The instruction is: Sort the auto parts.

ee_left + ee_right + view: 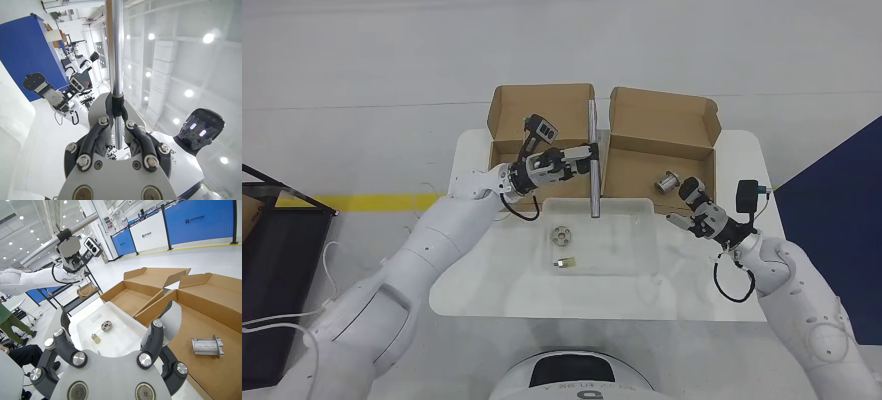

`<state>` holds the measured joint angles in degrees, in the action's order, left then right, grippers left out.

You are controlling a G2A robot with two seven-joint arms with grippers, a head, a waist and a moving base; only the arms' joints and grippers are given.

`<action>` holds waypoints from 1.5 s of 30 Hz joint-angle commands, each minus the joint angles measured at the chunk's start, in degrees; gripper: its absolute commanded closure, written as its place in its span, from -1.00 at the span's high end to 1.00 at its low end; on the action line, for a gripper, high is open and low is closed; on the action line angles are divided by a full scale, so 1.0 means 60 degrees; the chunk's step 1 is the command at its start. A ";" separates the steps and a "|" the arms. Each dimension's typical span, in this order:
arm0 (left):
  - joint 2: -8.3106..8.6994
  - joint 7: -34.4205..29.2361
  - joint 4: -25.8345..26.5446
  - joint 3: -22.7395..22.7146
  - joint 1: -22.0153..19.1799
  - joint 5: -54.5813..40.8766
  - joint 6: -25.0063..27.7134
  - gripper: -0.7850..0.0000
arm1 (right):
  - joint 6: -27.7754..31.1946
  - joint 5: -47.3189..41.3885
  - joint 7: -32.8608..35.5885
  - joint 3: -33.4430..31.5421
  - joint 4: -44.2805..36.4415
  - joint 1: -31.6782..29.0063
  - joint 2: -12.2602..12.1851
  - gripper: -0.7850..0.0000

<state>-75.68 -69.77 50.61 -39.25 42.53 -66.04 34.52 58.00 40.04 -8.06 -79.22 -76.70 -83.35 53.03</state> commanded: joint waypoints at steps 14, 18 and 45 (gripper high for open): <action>0.0194 0.3182 0.1057 -0.0902 0.0594 0.3506 0.3180 -1.00 | 0.0000 0.0000 -0.0003 0.0000 0.0000 0.0000 0.0000 1.00; 0.0195 0.4780 0.1276 -0.1293 0.0858 0.5866 0.3913 -1.00 | 0.0000 0.0000 -0.0003 0.0000 0.0000 0.0000 0.0000 1.00; -0.0081 0.5680 0.1665 -0.1313 0.1063 0.9377 0.1114 -1.00 | 0.0000 -0.1030 0.2186 0.1158 -0.0325 0.0714 -0.0015 1.00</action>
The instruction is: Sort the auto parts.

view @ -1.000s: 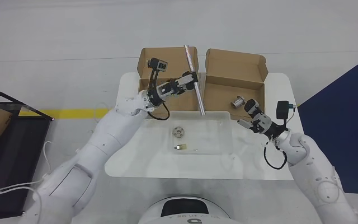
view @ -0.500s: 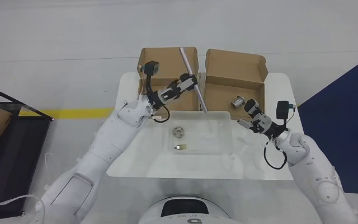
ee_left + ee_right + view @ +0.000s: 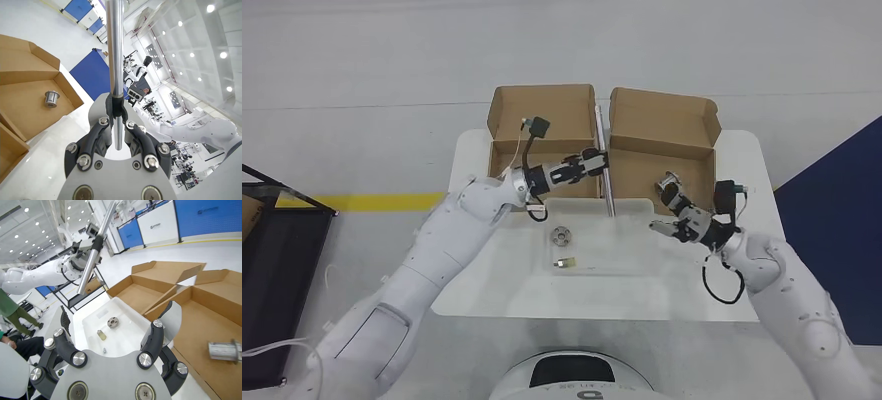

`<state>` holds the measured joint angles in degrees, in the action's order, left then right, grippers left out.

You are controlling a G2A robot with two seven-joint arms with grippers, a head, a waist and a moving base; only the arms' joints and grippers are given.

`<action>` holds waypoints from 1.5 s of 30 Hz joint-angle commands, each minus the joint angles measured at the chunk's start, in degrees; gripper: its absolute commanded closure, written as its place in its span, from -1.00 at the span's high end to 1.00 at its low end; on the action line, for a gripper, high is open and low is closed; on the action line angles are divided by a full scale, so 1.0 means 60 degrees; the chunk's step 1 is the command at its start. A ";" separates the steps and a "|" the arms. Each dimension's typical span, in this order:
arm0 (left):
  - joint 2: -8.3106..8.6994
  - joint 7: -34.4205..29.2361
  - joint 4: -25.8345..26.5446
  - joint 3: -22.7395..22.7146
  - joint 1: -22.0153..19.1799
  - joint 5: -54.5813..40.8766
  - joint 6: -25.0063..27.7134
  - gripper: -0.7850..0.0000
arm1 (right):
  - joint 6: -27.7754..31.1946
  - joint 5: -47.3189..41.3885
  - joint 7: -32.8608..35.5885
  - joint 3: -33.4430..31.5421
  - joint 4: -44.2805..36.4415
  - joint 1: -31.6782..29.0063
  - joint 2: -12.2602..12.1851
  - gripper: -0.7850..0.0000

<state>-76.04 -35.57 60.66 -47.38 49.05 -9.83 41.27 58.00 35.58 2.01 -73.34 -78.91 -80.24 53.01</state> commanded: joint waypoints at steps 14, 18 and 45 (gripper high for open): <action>-0.0196 0.0393 -0.0122 0.0229 -0.0120 0.0953 0.0047 -1.00 | -0.0089 -0.5573 0.5655 0.2048 0.1158 0.2336 -0.0026 0.16; -0.0242 0.0475 -0.0145 0.0268 -0.0106 0.1065 0.0056 -1.00 | -0.0162 -0.6261 0.6413 0.2392 0.1140 0.2621 -0.0005 0.00; -0.0341 0.0522 -0.0245 0.0071 -0.0022 0.1461 0.0288 -1.00 | -0.0949 -0.7718 0.7774 0.3238 0.1328 0.3322 0.0142 -1.00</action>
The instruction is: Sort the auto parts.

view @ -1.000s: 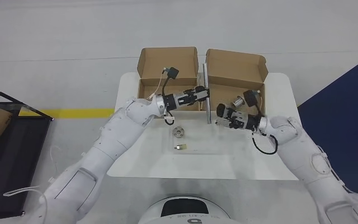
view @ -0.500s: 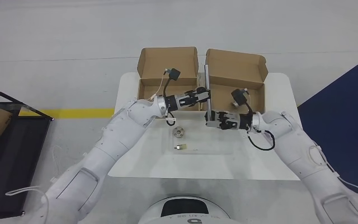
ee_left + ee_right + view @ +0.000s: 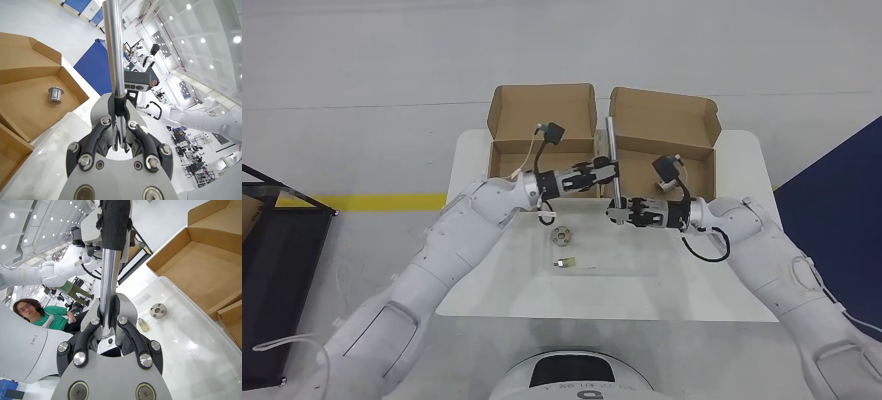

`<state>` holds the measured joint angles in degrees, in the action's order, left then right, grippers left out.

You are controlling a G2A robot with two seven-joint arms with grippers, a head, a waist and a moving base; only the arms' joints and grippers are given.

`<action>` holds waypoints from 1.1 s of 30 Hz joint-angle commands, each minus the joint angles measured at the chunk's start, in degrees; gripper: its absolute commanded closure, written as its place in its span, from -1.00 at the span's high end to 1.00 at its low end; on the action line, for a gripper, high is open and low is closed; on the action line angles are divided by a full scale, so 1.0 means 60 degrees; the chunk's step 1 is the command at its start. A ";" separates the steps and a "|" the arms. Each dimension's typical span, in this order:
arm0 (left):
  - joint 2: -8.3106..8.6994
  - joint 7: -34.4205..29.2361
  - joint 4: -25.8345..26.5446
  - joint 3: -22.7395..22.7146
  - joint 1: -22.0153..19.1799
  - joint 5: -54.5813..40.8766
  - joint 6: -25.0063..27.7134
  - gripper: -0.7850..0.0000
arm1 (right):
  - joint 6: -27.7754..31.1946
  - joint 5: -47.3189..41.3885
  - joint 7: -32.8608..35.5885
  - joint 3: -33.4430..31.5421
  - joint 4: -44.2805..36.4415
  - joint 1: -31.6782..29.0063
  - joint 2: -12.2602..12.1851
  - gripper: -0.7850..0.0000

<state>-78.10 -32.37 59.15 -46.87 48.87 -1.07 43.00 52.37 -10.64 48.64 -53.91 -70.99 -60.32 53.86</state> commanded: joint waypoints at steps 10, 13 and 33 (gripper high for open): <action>0.0004 -0.0137 0.0117 -0.0095 0.0074 0.0108 -0.0005 1.00 | -0.0082 0.0047 0.0036 -0.0007 0.0021 0.0006 0.0014 -1.00; 0.0001 -0.0218 0.0136 -0.0098 0.0076 0.0133 0.0006 1.00 | -0.0089 0.0029 0.0070 0.0010 0.0026 0.0006 0.0021 -1.00; 0.0361 -0.0170 0.0054 -0.1388 0.0467 -0.0337 0.0713 1.00 | 0.0512 -0.0707 0.0034 -0.0628 0.2116 -0.0011 -0.0325 -1.00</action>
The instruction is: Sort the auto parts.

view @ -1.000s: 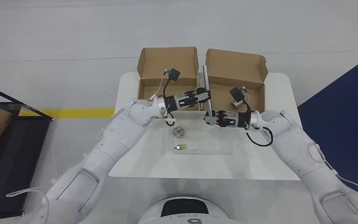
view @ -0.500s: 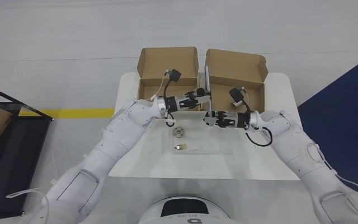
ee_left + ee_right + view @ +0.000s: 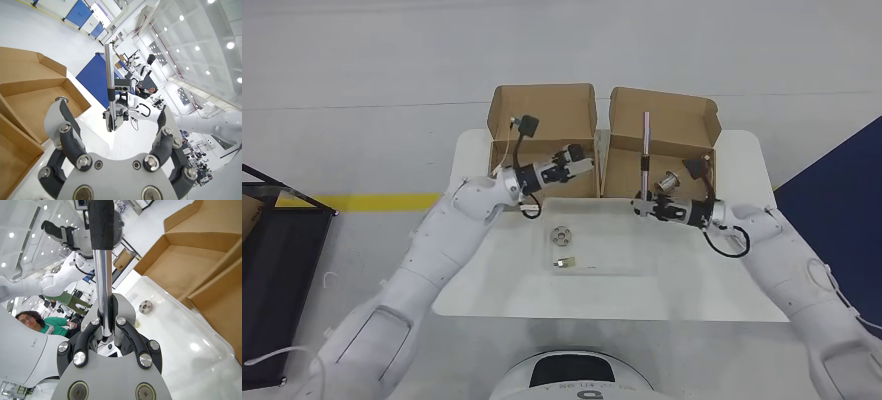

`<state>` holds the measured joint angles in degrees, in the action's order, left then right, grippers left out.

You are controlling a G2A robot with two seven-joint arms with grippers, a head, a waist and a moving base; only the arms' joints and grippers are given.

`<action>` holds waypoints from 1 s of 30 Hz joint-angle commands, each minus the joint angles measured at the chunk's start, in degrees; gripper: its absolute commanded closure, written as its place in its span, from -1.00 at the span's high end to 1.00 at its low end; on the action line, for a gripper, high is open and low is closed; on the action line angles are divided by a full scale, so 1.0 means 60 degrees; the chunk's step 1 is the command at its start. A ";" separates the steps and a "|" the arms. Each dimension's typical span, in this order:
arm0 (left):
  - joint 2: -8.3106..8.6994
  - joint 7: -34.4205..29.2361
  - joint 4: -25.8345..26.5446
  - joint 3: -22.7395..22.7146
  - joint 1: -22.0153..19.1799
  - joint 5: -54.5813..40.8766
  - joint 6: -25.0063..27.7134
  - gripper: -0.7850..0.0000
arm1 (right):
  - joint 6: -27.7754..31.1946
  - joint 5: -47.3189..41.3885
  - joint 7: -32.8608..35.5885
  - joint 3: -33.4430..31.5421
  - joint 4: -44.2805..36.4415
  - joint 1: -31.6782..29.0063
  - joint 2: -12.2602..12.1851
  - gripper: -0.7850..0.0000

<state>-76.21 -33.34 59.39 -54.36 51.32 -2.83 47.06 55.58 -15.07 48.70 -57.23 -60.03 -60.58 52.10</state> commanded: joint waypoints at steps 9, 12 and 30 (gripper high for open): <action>0.0321 -0.0172 0.0397 -0.0881 0.0514 -0.0255 0.0092 1.00 | -0.0422 0.0682 -0.0186 -0.0703 0.2596 0.0454 -0.0257 -1.00; 0.0326 -0.0171 0.0412 -0.0893 0.0532 -0.0269 0.0076 1.00 | -0.0877 0.1477 -0.0702 -0.0743 0.3021 0.0609 -0.0270 -1.00; 0.0326 -0.0171 0.0412 -0.0893 0.0532 -0.0269 0.0076 1.00 | -0.1796 0.1841 -0.0219 -0.0028 0.4145 0.1147 0.0163 -1.00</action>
<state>-74.25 -34.36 61.87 -59.72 54.52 -4.44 47.51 44.78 -3.95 47.31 -57.61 -35.67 -53.87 52.91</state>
